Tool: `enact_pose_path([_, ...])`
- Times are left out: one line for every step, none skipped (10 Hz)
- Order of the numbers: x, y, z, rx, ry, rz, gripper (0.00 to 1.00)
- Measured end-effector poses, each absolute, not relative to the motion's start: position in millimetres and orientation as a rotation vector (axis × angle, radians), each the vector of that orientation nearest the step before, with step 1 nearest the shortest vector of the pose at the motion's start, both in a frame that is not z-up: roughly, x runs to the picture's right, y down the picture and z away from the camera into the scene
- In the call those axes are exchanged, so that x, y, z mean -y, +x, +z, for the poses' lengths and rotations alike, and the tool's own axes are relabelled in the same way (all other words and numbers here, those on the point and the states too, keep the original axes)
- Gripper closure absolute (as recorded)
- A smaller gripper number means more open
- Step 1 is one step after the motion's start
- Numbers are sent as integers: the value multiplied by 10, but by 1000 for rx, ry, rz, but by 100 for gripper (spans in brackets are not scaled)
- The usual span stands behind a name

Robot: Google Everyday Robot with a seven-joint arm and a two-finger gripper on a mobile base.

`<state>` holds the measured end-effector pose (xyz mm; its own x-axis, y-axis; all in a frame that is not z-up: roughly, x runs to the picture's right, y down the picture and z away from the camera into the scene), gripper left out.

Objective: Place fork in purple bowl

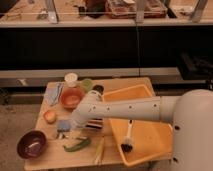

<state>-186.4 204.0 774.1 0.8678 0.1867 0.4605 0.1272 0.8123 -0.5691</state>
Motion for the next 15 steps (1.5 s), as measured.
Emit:
enact_pose_path([-2070, -1900, 7749, 529, -634, 28, 41])
enact_pose_path([-2110, -1941, 7761, 531, -640, 23, 41])
enact_pose_path([-2131, -1968, 7768, 532, -643, 19, 43])
enact_pose_path([-2155, -1990, 7775, 532, -645, 16, 51])
enact_pose_path([-2175, -2010, 7779, 534, -648, 15, 62])
enact_pose_path([-2195, -2018, 7784, 534, -651, 12, 71])
enact_pose_path([-2215, -2024, 7789, 534, -654, 12, 74])
enact_pose_path([-2245, -2030, 7795, 533, -659, 10, 74])
enact_pose_path([-2264, -2022, 7803, 532, -662, 11, 74])
enact_pose_path([-2287, -2018, 7812, 532, -667, 11, 74])
enact_pose_path([-2305, -2017, 7819, 531, -670, 11, 70])
enact_pose_path([-2325, -2019, 7827, 531, -674, 12, 61])
enact_pose_path([-2342, -2021, 7838, 530, -678, 12, 52])
enact_pose_path([-2359, -2022, 7851, 528, -683, 13, 47])
enact_pose_path([-2378, -2028, 7865, 527, -688, 13, 46])
